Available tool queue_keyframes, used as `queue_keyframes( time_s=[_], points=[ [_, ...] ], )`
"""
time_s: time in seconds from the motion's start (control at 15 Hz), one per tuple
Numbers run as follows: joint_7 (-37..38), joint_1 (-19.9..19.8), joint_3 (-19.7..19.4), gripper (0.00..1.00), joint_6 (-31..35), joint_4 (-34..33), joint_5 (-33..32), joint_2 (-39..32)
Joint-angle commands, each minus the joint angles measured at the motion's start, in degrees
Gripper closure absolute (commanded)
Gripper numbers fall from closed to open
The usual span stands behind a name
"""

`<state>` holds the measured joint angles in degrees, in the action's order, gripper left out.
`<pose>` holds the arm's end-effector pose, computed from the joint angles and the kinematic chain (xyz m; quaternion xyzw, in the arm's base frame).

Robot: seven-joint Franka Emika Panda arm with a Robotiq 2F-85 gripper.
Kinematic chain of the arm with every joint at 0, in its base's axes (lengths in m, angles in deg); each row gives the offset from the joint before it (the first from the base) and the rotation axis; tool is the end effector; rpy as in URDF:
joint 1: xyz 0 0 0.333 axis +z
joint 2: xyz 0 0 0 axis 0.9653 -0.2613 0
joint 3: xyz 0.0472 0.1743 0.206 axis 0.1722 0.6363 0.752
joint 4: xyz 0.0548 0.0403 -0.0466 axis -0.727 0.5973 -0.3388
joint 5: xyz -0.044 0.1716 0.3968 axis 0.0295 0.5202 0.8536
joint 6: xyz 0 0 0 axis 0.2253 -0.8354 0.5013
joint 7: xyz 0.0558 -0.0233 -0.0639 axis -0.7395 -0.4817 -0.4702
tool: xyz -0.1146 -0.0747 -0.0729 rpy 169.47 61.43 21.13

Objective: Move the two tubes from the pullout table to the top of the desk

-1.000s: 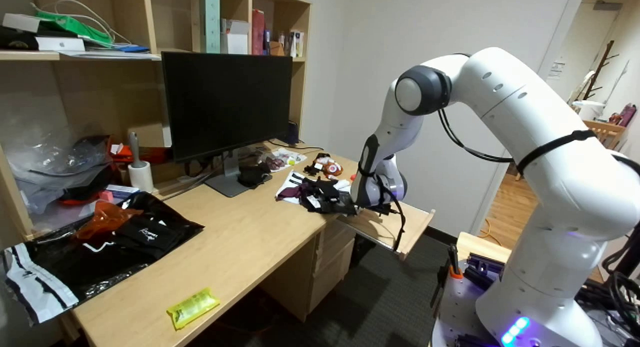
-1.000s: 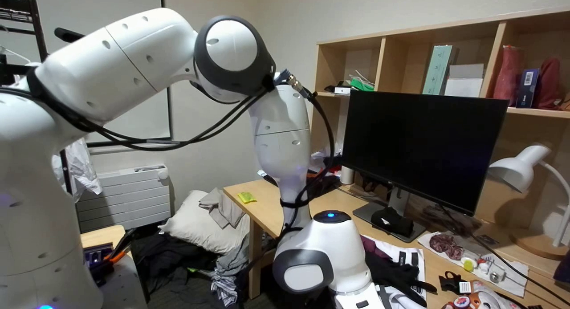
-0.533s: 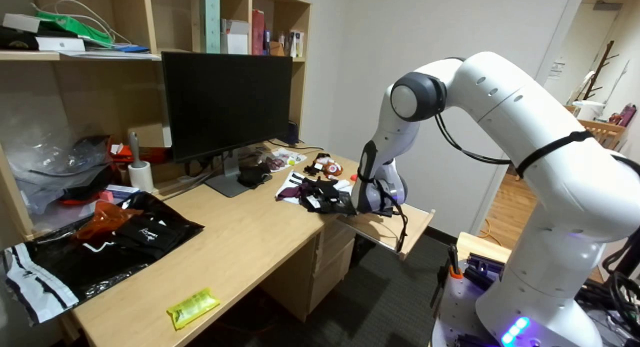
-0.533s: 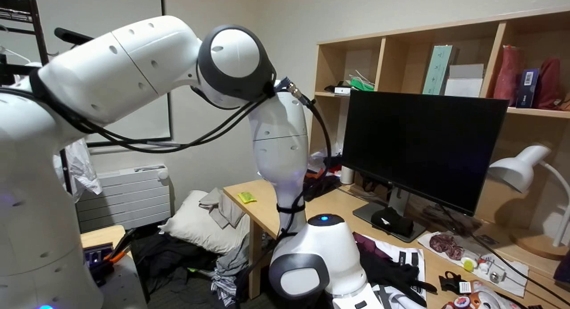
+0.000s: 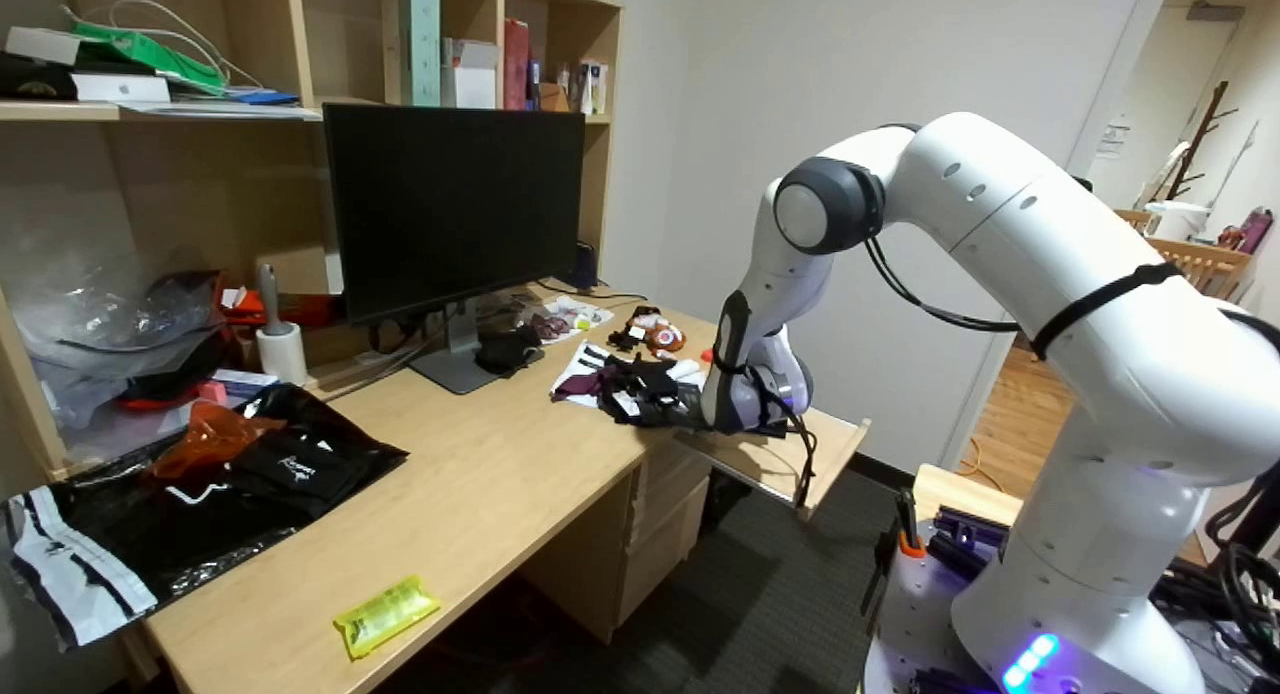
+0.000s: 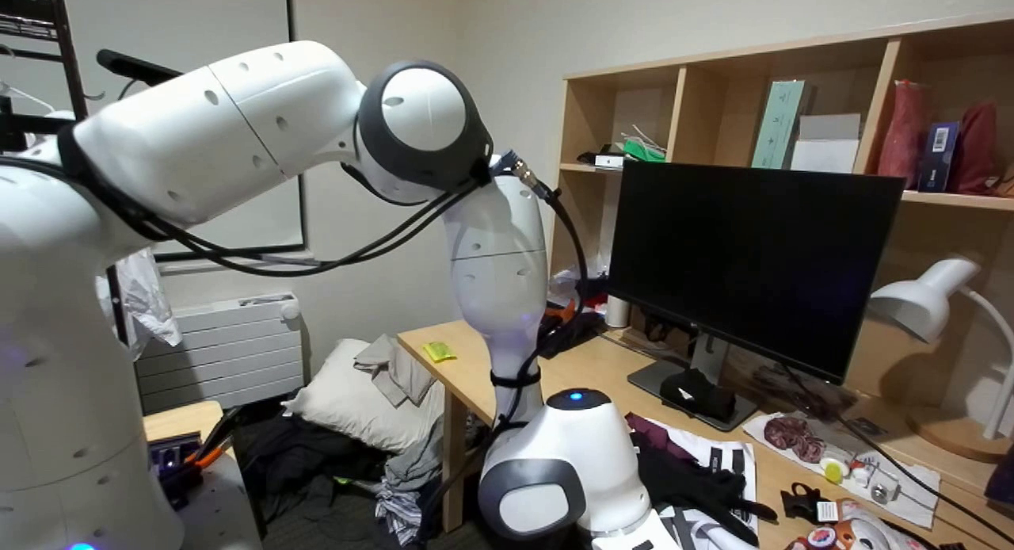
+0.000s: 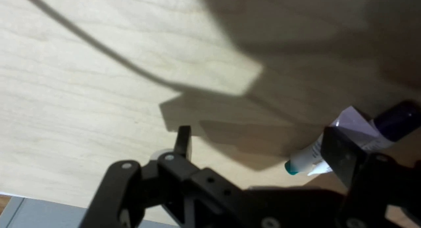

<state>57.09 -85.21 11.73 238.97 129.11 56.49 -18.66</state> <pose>0.4170 -0.3433 -0.1063 0.8024 -0.5542 0.1720 0.1397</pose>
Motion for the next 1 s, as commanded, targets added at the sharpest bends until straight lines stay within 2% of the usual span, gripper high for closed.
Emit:
queue_keyframes(
  time_s=[0.0,0.13,0.4,0.47,0.6,0.67,0.93],
  points=[
    [-6.0,0.7,-1.2,0.00,-5.6,3.6,-0.7,3.3],
    [-8.8,1.3,-3.2,0.00,-10.3,6.8,-2.4,5.9],
    [-11.9,6.2,-12.6,0.00,-20.7,11.6,-7.4,9.8],
    [-13.2,5.8,-13.5,0.00,-23.2,12.2,-9.6,11.4],
    [-13.2,4.8,-14.5,0.00,-28.3,12.1,-11.9,14.1],
    [-10.1,4.4,-13.3,0.00,-24.1,9.8,-11.1,9.8],
    [-10.7,4.0,-14.0,0.00,-27.3,10.5,-12.5,12.8]
  ],
)
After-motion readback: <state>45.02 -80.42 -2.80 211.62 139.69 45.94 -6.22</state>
